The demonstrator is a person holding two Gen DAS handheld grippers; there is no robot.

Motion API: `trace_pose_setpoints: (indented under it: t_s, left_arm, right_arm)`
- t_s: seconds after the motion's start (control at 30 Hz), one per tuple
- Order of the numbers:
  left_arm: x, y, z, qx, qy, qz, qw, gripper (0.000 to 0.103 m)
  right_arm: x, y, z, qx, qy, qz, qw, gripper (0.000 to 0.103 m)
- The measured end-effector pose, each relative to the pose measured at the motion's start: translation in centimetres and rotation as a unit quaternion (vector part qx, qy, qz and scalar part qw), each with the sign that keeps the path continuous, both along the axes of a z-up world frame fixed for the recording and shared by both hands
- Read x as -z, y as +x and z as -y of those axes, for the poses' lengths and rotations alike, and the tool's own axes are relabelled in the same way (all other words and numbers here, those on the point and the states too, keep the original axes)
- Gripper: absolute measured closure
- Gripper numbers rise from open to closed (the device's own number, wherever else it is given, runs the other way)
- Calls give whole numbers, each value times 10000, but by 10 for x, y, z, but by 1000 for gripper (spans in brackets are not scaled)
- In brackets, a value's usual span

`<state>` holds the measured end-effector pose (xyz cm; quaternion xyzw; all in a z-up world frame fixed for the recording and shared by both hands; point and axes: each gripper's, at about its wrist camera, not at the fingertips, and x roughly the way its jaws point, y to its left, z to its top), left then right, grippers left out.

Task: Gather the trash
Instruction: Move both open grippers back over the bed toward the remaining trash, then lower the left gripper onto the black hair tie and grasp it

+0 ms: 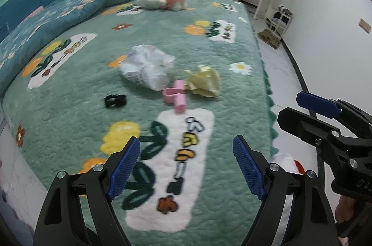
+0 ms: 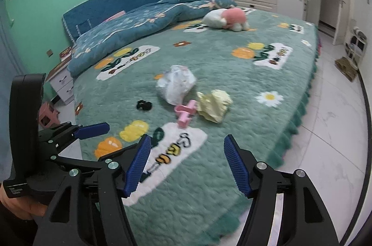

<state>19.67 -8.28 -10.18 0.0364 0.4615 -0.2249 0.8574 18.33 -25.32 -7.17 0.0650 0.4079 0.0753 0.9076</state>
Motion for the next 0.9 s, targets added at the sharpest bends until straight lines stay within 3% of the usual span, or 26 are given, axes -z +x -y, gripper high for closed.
trace_pose_setpoints:
  t_s: [0.57,0.9]
  left_arm:
    - [40,72,-41,-472,150,-514,9974,21]
    - [73,124,-55,-500,419,-697,9954,21]
  right_arm:
    - [39,92,-35,-422,94,-439,9981,37]
    - [81,135,-41,-388,161,-775,9961,37]
